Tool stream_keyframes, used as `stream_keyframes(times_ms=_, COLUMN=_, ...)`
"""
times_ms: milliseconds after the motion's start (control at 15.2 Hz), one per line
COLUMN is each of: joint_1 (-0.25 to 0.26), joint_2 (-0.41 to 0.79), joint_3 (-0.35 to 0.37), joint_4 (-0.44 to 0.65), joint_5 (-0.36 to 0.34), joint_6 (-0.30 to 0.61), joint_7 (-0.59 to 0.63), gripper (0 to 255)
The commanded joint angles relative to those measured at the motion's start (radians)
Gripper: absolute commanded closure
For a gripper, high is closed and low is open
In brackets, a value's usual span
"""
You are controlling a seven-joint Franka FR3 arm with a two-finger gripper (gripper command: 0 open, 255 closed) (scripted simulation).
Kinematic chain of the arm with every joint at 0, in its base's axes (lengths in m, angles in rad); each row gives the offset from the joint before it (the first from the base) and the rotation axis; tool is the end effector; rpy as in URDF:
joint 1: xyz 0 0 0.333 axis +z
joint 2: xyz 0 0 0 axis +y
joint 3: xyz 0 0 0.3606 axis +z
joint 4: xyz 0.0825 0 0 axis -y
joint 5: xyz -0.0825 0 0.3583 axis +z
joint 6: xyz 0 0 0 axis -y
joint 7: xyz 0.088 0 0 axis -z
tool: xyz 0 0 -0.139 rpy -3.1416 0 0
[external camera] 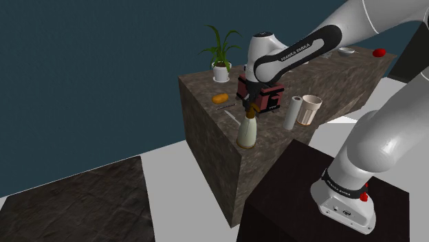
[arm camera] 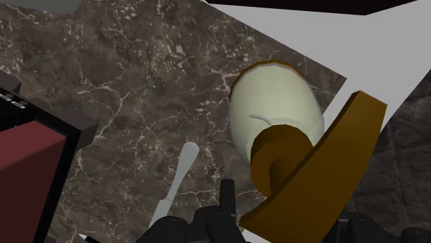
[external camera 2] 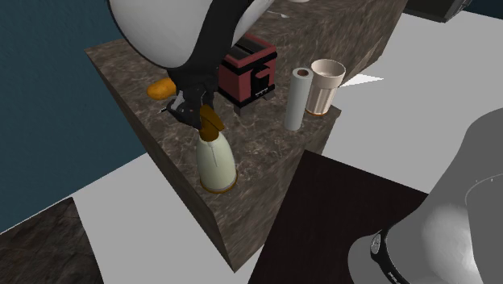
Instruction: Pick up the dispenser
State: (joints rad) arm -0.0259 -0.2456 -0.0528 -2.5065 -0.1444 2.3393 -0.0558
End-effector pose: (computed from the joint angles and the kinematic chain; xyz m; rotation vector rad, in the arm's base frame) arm 0.4183 -0.0389 0.4068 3.0377 0.1133 0.1096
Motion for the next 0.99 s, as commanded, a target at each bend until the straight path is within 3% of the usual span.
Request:
stream_keyframes(times_ms=0, joint_1=0.000, joint_2=0.001, joint_3=0.000, joint_4=-0.001, joint_5=0.000, joint_6=0.000, joint_7=0.000, gripper=255)
stream_keyframes(times_ms=330, joint_1=0.000, joint_2=0.001, joint_3=0.000, joint_4=0.000, joint_5=0.000, joint_6=0.000, joint_7=0.000, gripper=255)
stream_keyframes(times_ms=924, joint_1=0.004, joint_2=-0.064, joint_3=0.002, joint_4=0.068, joint_5=0.011, joint_6=-0.132, joint_7=-0.015, gripper=255)
